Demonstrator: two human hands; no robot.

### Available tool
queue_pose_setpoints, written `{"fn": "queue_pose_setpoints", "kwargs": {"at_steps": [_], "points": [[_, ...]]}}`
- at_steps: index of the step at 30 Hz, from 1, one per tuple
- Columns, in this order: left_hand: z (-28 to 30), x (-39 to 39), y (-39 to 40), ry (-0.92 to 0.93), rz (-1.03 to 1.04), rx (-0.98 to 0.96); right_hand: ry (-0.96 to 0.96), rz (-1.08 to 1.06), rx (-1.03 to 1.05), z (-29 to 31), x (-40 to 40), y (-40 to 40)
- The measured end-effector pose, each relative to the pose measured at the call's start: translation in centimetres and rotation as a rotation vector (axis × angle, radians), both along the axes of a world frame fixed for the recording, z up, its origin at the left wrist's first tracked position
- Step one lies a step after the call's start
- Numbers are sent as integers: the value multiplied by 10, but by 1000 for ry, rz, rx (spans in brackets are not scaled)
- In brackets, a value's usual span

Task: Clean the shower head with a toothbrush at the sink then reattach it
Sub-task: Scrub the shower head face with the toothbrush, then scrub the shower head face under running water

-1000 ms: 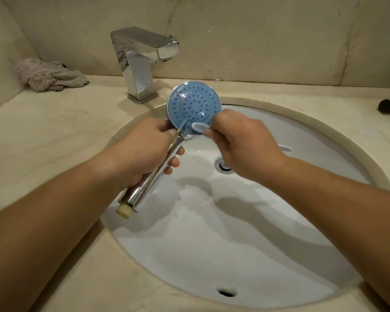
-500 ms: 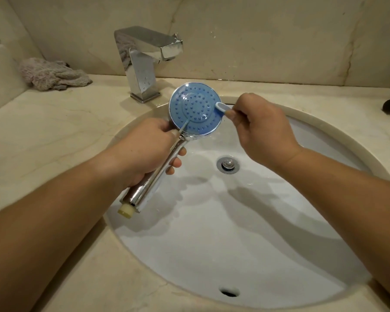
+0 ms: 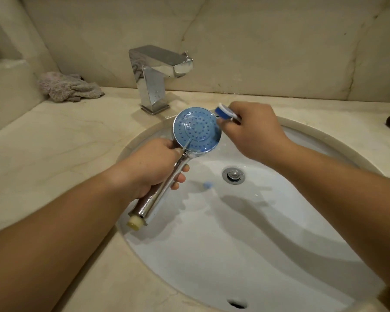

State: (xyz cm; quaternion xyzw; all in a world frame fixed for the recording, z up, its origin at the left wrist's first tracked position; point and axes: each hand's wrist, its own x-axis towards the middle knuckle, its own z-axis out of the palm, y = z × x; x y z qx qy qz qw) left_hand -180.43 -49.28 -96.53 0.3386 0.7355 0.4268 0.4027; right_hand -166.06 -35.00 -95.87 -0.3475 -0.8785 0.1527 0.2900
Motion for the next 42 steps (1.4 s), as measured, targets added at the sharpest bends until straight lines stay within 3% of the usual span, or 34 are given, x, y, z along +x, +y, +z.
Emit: {"fn": "queue_pose_setpoints", "kwargs": {"at_steps": [9,16,28,42], "points": [[-2,-4,-3,-1,15,10,175,-29,-7,34,-67,17],[-2,-4,-2,-32,19,28,317,-89,-124,46,-88,39],[-7,-8,2,-45,5,21,401,-123,-254,55,-118,52],[-9,-6,3,-52,-25,-20,349,-142,-241,57,-118,60]]}}
